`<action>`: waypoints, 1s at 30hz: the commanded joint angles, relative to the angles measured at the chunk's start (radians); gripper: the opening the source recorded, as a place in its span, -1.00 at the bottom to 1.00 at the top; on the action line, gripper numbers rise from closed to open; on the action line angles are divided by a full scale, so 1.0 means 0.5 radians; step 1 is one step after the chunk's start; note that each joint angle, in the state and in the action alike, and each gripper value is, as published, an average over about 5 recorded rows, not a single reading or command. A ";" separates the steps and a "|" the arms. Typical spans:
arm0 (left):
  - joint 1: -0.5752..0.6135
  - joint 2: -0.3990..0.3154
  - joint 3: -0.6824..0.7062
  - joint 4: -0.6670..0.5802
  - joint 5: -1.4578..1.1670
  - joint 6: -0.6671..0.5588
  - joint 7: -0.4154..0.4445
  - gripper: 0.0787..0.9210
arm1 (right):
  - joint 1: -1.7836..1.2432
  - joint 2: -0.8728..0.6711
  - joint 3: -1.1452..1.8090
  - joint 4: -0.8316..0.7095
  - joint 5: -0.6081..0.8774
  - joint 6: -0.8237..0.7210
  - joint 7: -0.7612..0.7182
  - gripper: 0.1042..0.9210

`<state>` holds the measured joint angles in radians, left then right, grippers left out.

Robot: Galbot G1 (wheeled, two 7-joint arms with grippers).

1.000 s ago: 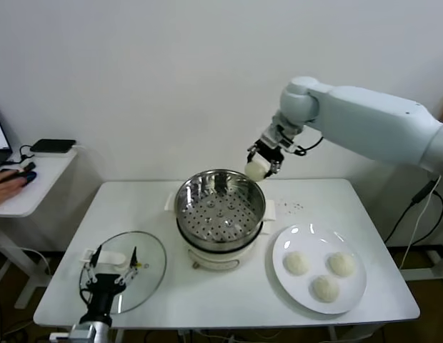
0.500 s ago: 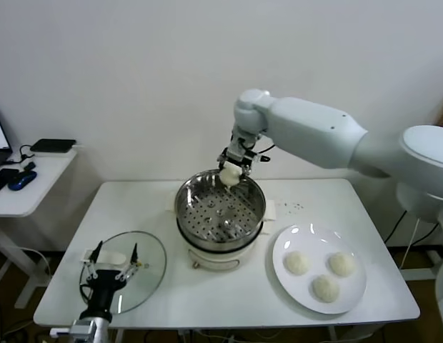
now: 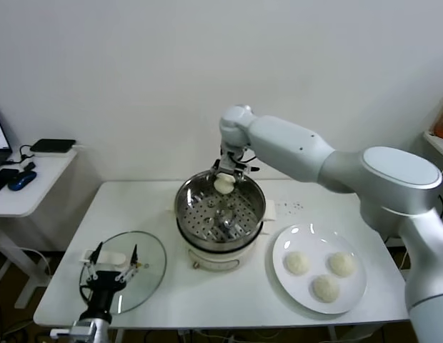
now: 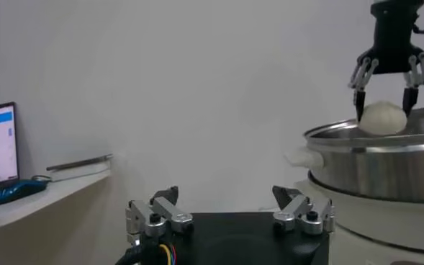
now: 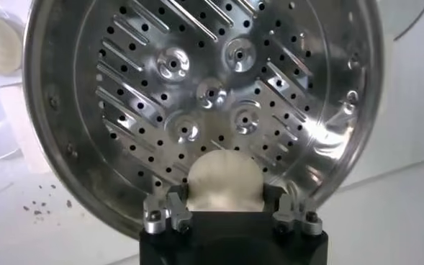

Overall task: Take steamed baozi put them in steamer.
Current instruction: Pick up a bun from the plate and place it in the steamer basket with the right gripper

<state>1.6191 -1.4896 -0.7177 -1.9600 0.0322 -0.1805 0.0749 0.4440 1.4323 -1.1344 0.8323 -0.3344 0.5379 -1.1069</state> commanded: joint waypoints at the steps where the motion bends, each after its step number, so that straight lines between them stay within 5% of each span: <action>1: -0.001 0.000 0.002 0.001 0.003 0.002 0.001 0.77 | -0.075 0.046 0.051 -0.063 -0.098 0.051 0.002 0.41; 15: -0.003 -0.008 0.005 0.017 0.005 0.002 -0.002 0.77 | -0.152 0.073 0.106 -0.118 -0.145 0.059 0.004 0.44; 23: -0.002 -0.010 0.005 0.023 0.003 0.001 -0.003 0.77 | -0.154 0.073 0.118 -0.128 -0.161 0.078 0.007 0.73; 30: -0.005 -0.022 0.013 0.018 0.007 0.005 -0.003 0.77 | -0.147 0.062 0.159 -0.099 -0.207 0.113 -0.003 0.76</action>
<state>1.6169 -1.5001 -0.7119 -1.9499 0.0353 -0.1783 0.0737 0.3771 1.4582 -1.0668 0.7854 -0.4163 0.5896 -1.1103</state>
